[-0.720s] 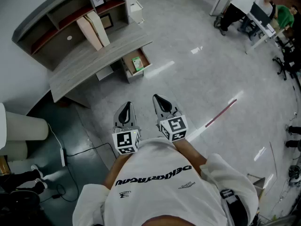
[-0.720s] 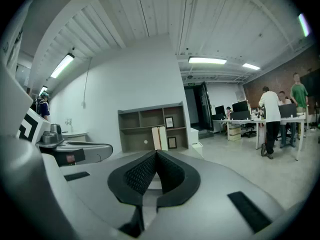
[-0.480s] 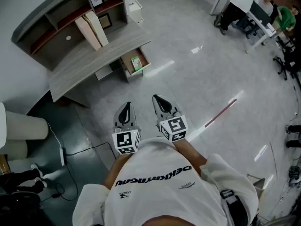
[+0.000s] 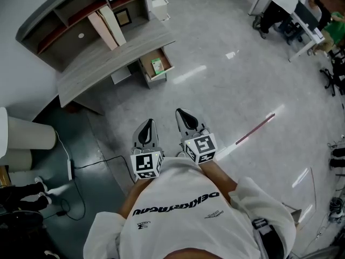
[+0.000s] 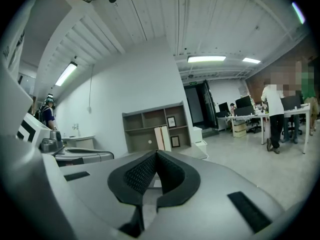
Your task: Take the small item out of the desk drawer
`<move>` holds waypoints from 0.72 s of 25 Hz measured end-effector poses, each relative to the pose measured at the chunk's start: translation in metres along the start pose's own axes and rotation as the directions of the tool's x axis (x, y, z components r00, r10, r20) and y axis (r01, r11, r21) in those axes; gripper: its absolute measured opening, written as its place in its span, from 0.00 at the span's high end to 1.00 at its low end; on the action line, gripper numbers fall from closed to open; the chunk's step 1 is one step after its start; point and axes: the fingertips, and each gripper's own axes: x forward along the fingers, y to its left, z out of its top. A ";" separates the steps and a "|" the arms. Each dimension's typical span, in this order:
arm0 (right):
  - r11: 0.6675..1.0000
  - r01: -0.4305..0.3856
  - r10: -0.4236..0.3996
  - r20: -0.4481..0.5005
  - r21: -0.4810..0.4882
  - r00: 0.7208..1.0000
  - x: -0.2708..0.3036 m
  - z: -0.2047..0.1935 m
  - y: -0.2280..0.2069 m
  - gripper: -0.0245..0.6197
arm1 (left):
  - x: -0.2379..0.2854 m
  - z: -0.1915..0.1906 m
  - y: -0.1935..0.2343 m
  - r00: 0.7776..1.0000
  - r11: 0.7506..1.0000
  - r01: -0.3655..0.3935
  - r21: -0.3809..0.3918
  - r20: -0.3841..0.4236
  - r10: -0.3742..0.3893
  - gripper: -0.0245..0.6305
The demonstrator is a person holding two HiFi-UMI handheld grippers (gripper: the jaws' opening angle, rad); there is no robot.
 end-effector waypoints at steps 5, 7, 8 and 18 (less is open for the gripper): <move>1.000 -0.002 0.002 -0.013 0.028 1.000 -0.006 -0.009 -0.006 0.91 | -0.004 -0.011 -0.003 0.999 1.000 -0.025 -0.006 -0.026 0.024 0.94; 1.000 -0.003 0.004 -0.018 0.031 1.000 -0.003 -0.010 -0.006 0.91 | -0.001 -0.014 -0.003 0.999 1.000 -0.022 -0.002 -0.037 0.022 0.94; 1.000 -0.005 0.006 -0.024 0.031 1.000 -0.001 -0.012 -0.006 0.91 | 0.001 -0.016 -0.002 0.999 1.000 -0.021 0.000 -0.045 0.020 0.94; 1.000 0.007 -0.005 -0.059 0.028 0.998 0.052 -0.017 -0.029 0.91 | 0.057 -0.025 0.025 0.998 1.000 0.002 -0.021 -0.064 -0.003 0.94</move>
